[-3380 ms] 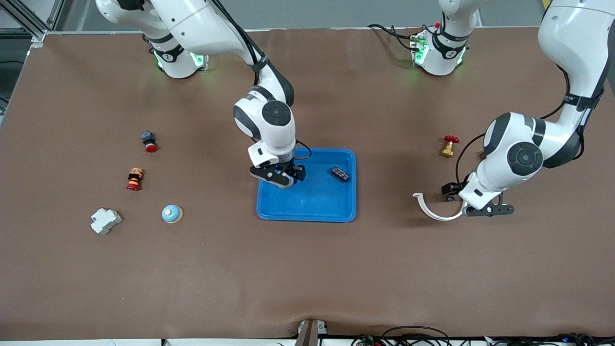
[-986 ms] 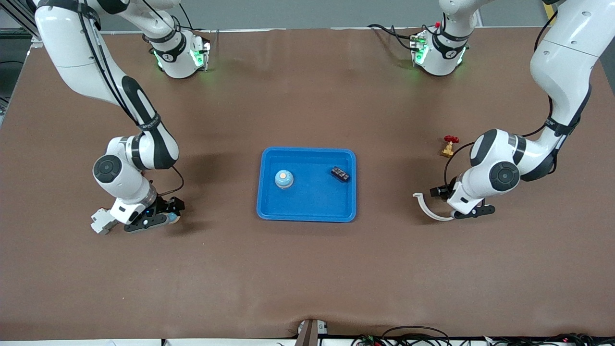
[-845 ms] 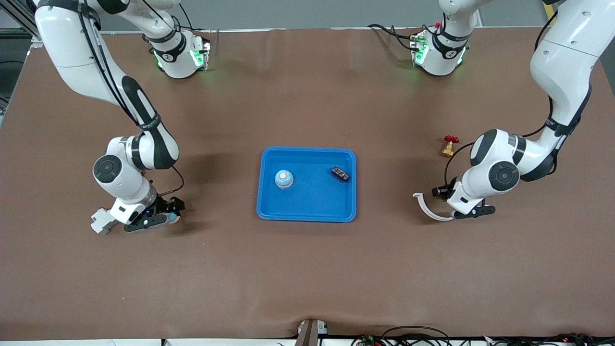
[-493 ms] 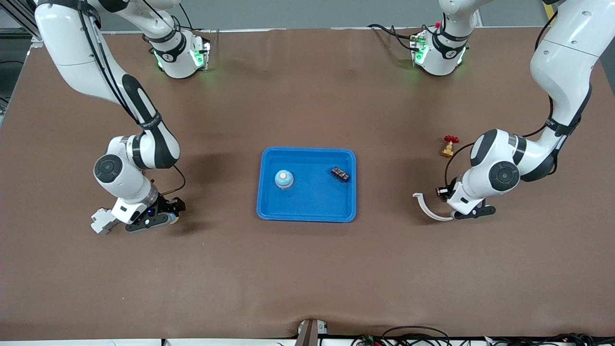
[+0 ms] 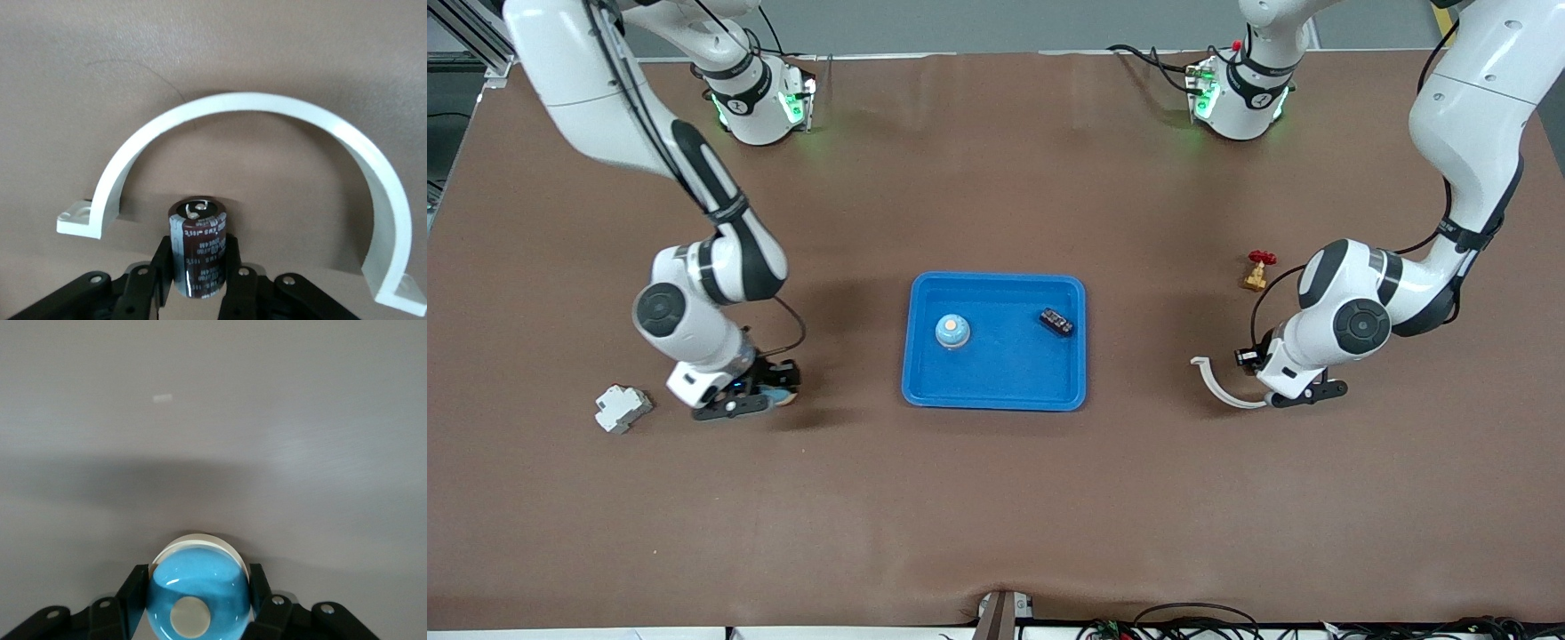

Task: Place electrolytic capacitor and blue bell in tray
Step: 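Carry the capacitor and the bell over the tray with both grippers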

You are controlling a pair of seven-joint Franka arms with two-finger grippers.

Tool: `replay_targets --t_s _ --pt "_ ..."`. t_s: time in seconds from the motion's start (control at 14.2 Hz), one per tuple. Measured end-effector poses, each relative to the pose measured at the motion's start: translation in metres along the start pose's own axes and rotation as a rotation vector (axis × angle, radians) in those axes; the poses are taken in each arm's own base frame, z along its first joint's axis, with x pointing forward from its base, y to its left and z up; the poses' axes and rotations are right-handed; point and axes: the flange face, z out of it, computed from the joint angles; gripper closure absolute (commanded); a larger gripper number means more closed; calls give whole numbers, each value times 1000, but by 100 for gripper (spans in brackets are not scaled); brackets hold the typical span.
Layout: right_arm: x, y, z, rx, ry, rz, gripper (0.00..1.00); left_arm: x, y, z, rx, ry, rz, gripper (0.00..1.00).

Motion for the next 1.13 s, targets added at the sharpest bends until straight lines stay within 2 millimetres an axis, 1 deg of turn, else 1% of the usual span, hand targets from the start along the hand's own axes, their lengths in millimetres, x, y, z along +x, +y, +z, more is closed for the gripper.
replay_targets --t_s 0.14,0.35,0.49,0.63,0.7,0.99,1.13 --pt "-5 -49 -12 8 -1 56 100 4 0 -6 -4 13 -5 99" --pt "-10 -100 -27 22 20 137 100 12 2 -17 -8 30 -32 99" --pt "-13 -131 -35 40 32 195 100 14 12 -31 -10 34 -76 99" --pt "-14 -160 -44 62 45 253 100 15 32 -51 -16 42 -126 99" --pt "-14 -171 -49 72 53 278 100 15 43 -60 -21 43 -153 99" --pt "-7 -204 -69 110 84 375 100 12 90 -91 -69 50 -270 99" --pt "-5 -224 -68 126 85 431 100 6 110 -97 -73 55 -316 99"
